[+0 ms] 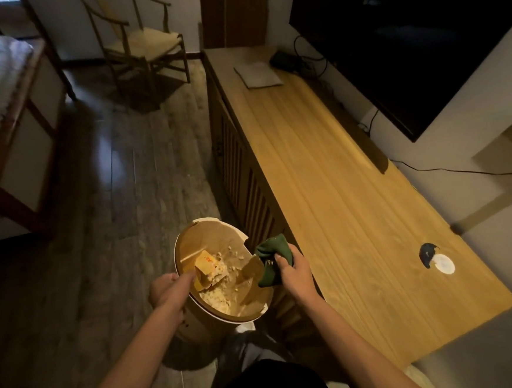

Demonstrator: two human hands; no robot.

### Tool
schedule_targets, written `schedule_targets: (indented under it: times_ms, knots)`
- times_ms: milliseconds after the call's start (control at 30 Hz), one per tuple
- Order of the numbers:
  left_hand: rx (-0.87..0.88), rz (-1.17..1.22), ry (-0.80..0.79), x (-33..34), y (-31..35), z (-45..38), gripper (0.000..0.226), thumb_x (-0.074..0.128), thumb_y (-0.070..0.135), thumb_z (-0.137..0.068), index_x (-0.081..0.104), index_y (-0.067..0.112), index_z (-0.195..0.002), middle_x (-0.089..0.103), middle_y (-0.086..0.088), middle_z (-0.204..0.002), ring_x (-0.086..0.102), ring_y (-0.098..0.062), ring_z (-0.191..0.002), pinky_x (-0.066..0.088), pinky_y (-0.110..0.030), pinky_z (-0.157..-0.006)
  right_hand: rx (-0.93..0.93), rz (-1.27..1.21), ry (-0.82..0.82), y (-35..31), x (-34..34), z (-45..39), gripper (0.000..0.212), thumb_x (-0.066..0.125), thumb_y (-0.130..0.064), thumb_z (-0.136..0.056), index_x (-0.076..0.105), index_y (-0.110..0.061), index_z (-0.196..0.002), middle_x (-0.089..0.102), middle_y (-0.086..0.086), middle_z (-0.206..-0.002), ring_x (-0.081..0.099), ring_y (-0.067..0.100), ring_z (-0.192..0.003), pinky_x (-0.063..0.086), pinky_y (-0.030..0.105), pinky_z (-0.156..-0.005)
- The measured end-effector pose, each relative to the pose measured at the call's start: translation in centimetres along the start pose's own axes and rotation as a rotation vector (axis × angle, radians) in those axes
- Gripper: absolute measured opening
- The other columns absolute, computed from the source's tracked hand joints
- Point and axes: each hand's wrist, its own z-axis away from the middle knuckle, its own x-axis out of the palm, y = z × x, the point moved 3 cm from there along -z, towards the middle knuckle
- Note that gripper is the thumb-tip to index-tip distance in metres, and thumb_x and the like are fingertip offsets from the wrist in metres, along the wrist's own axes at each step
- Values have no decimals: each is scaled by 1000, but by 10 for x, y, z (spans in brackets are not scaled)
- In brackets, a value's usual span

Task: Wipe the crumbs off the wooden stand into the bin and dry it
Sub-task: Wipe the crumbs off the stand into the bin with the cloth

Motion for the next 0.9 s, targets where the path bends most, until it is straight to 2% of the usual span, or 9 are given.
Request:
schedule_targets:
  times_ms: [167, 267, 333, 400, 467, 633, 733, 800, 900]
  knots:
    - [-46, -2, -9, 19, 33, -48, 17, 78, 17, -75, 67, 6, -68, 72, -17, -70, 70, -30, -69, 57, -39, -65, 95, -53, 31, 4, 18, -59, 29, 52, -13, -104, 59, -16, -132, 66, 2, -120, 62, 19, -114, 50, 47, -104]
    - [-71, -57, -42, 28, 55, -76, 16, 78, 19, -79, 71, 4, -77, 74, -14, -72, 72, -29, -71, 61, -42, -68, 162, -91, 49, -5, 35, -96, 28, 53, -15, -104, 60, -16, -131, 66, 3, -119, 62, 21, -113, 50, 47, -104]
    - [-93, -85, -32, 32, 73, -100, 21, 76, 24, -83, 72, 4, -82, 74, -12, -73, 71, -26, -69, 56, -33, -58, 179, -105, 44, -16, 51, -123, 27, 53, -15, -104, 60, -16, -130, 67, 5, -119, 62, 23, -114, 50, 47, -104]
    - [-114, -185, -31, 38, 94, -123, 31, 69, 33, -89, 70, 2, -91, 71, -12, -86, 68, -26, -79, 49, -29, -62, 192, -127, 12, -29, 65, -151, 26, 53, -15, -105, 61, -16, -129, 67, 5, -120, 62, 24, -115, 50, 47, -104]
    - [-124, -217, -37, 45, 113, -147, 32, 66, 35, -91, 69, 4, -99, 69, -13, -98, 66, -30, -91, 52, -35, -75, 187, -163, -58, -43, 79, -178, 24, 52, -16, -105, 61, -18, -127, 67, 5, -120, 63, 23, -115, 52, 44, -102]
    - [-150, -178, -9, 51, 148, -192, 22, 74, 28, -85, 69, 8, -88, 71, -13, -88, 69, -31, -83, 59, -45, -81, 198, -197, -170, -76, 110, -237, 22, 54, -17, -104, 62, -25, -123, 70, 2, -117, 67, 18, -110, 57, 31, -91]
    - [-194, -60, -26, 59, 167, -225, 15, 71, 22, -87, 64, 9, -89, 70, -18, -97, 69, -36, -89, 58, -51, -85, 200, -168, -180, -90, 128, -274, 25, 54, -19, -104, 62, -18, -128, 70, 4, -119, 67, 21, -112, 57, 39, -97]
    - [-228, -17, -50, 67, 182, -252, 17, 67, 17, -90, 64, 3, -100, 69, -24, -105, 67, -40, -97, 57, -50, -87, 212, -152, -172, -98, 141, -299, 28, 55, -20, -104, 61, -16, -131, 69, 5, -120, 66, 21, -112, 56, 43, -98]
    - [-193, -3, -72, 75, 212, -300, 31, 66, 13, -90, 63, -1, -118, 67, -24, -114, 65, -37, -100, 55, -41, -79, 210, -137, -155, -113, 165, -340, 27, 56, -21, -103, 61, -16, -129, 69, 4, -118, 66, 20, -112, 56, 42, -98]
